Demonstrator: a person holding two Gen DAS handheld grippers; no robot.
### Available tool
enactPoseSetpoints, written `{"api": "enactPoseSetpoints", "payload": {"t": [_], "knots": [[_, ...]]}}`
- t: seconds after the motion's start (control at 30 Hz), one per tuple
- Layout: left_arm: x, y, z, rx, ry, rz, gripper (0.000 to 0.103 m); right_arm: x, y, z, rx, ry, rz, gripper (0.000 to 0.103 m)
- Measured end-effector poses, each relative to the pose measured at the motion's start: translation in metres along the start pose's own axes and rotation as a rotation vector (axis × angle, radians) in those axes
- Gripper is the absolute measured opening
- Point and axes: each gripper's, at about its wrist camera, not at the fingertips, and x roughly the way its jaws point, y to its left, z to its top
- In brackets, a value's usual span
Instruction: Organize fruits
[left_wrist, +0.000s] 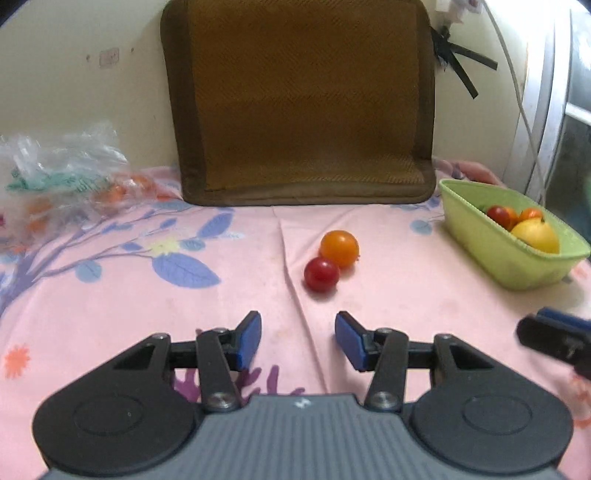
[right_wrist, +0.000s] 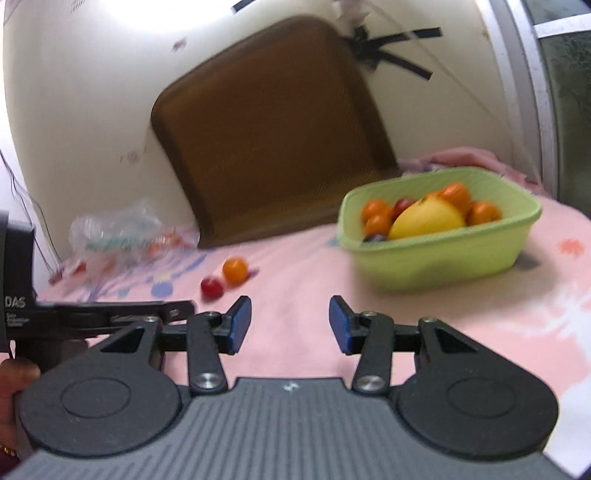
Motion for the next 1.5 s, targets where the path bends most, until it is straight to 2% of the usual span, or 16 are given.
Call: {"api": "enactPoseSetpoints", "payload": {"t": [0.03, 0.1, 0.17, 0.3, 0.7, 0.83, 0.97, 1.17, 1.23, 1.33, 1.4, 1.5], "knots": [[-0.006, 0.000, -0.003, -0.010, -0.016, 0.009, 0.047, 0.002, 0.002, -0.004, 0.006, 0.012, -0.009, 0.050], [-0.008, -0.001, -0.007, -0.018, 0.006, 0.007, 0.046, 0.002, 0.008, -0.009, -0.005, 0.039, -0.038, 0.050], [-0.013, -0.001, -0.009, -0.015, -0.004, 0.013, 0.046, -0.004, 0.010, -0.011, -0.008, 0.003, -0.056, 0.050], [-0.022, -0.005, -0.011, 0.009, -0.040, 0.030, 0.046, -0.005, 0.005, -0.012, 0.024, 0.001, -0.084, 0.050], [-0.035, -0.012, -0.015, 0.051, -0.118, 0.045, 0.049, -0.020, 0.007, -0.022, 0.067, -0.046, -0.100, 0.052], [-0.037, -0.013, -0.016, 0.057, -0.132, 0.044, 0.050, -0.022, 0.001, -0.022, 0.102, -0.059, -0.088, 0.057], [-0.039, -0.013, -0.016, 0.052, -0.142, 0.041, 0.053, -0.025, -0.006, -0.021, 0.148, -0.071, -0.082, 0.058], [-0.040, -0.006, -0.016, 0.018, -0.140, 0.015, 0.063, -0.024, -0.010, -0.021, 0.189, -0.066, -0.092, 0.059], [-0.040, -0.003, -0.015, -0.001, -0.135, 0.004, 0.065, -0.023, -0.009, -0.020, 0.186, -0.056, -0.098, 0.062], [-0.039, 0.002, -0.015, -0.024, -0.122, -0.015, 0.069, -0.021, -0.007, -0.020, 0.175, -0.046, -0.129, 0.063], [-0.039, 0.005, -0.014, -0.040, -0.118, -0.019, 0.085, -0.018, -0.006, -0.020, 0.169, -0.024, -0.138, 0.063], [-0.040, 0.005, -0.015, -0.038, -0.121, -0.017, 0.086, -0.016, -0.006, -0.020, 0.169, -0.018, -0.162, 0.063]]}}
